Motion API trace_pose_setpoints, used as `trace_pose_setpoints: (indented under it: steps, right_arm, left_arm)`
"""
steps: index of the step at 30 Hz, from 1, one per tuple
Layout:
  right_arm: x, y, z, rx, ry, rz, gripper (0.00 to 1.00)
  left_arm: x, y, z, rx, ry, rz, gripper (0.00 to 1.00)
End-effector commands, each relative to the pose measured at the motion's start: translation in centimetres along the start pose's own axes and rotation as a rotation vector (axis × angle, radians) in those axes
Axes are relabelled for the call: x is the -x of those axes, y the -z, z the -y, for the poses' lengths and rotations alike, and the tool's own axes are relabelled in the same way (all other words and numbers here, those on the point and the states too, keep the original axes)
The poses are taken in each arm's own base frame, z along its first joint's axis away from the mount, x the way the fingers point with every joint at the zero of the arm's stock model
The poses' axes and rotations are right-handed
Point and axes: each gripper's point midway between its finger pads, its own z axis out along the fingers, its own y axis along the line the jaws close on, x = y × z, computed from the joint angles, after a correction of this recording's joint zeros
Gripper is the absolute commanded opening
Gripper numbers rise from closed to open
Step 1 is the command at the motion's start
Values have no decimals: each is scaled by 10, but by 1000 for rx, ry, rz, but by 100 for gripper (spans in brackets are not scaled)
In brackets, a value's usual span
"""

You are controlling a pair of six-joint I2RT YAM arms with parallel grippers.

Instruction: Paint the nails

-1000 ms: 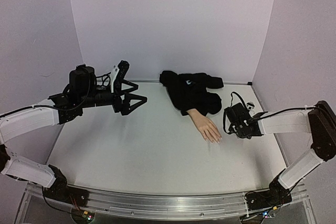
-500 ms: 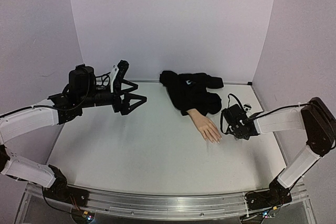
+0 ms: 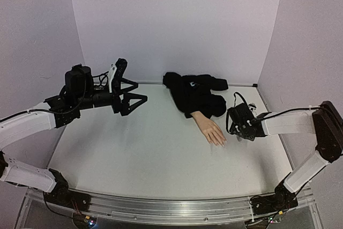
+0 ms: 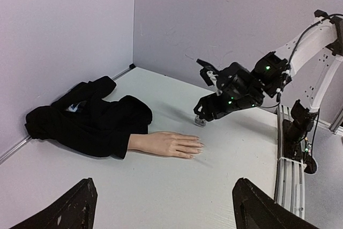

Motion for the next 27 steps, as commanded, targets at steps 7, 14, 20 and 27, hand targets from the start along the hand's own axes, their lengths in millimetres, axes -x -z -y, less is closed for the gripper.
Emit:
trace_pose_setpoints:
  steps: [7,14,20,27]
  right_arm:
    - [90,110,15,236,44,187,98]
    - [148,195,61,330,20,447,98]
    - [162,219,89,291,19,515,98]
    - [157,219,98,279,-8,516,98]
  left_arm:
    - [20,59,-103,669,126,145,97]
    - [15,157,-162,1098,230,267,100]
    - [6,207,-184,1213,262,281,100]
    - [7,229,-181,1251,241,297,100]
